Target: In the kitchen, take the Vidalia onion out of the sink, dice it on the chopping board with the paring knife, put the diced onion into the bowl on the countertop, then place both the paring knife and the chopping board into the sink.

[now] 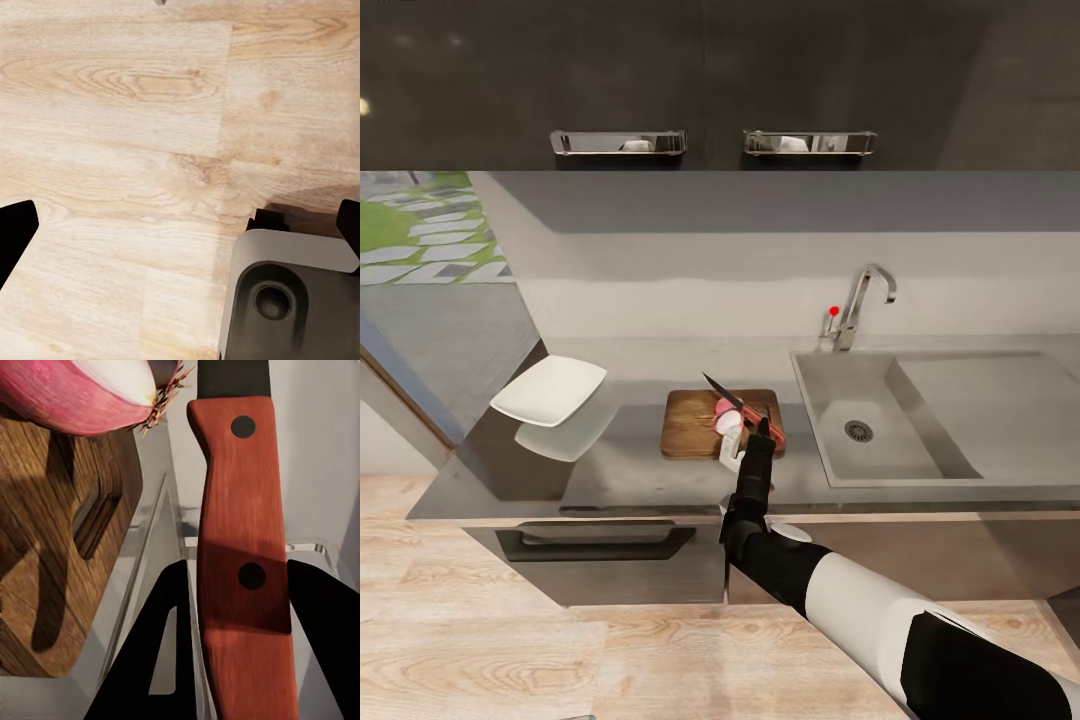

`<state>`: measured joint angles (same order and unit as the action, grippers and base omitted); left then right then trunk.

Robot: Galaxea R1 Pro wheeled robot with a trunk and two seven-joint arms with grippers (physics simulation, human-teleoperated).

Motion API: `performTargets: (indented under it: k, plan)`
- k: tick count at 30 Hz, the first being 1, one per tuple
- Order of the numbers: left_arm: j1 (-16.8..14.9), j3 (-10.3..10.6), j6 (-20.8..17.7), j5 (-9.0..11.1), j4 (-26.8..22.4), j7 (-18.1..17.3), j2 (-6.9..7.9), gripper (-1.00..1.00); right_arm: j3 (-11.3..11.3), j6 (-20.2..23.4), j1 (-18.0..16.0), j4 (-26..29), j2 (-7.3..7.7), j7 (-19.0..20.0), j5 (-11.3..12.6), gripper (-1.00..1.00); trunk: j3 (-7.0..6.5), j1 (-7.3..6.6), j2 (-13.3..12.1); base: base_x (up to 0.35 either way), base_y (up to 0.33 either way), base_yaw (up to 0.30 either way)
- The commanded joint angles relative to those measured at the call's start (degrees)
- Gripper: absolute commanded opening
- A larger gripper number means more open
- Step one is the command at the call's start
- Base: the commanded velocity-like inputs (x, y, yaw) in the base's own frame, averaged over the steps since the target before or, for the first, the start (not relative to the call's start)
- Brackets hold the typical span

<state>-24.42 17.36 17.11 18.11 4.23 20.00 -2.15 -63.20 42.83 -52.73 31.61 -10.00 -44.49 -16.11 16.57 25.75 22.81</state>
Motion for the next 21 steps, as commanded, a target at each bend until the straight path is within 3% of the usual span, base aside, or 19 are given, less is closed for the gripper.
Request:
performTargets:
  k: [1, 21]
  plan:
    - [-0.1, 0.5, 0.4, 0.4, 0.3, 0.0, -0.05, 1.0, -0.2, 0.2, -0.1, 0.0, 0.0, -0.2, 0.1, -1.0, 0.1, 0.03, 0.1, 0.0, 0.0, 0.0]
    - [-0.1, 0.5, 0.4, 0.4, 0.3, 0.0, -0.05, 1.0, -0.3, 0.2, -0.1, -0.4, 0.0, -0.2, 0.2, -1.0, 0.1, 0.03, 0.1, 0.0, 0.0, 0.0]
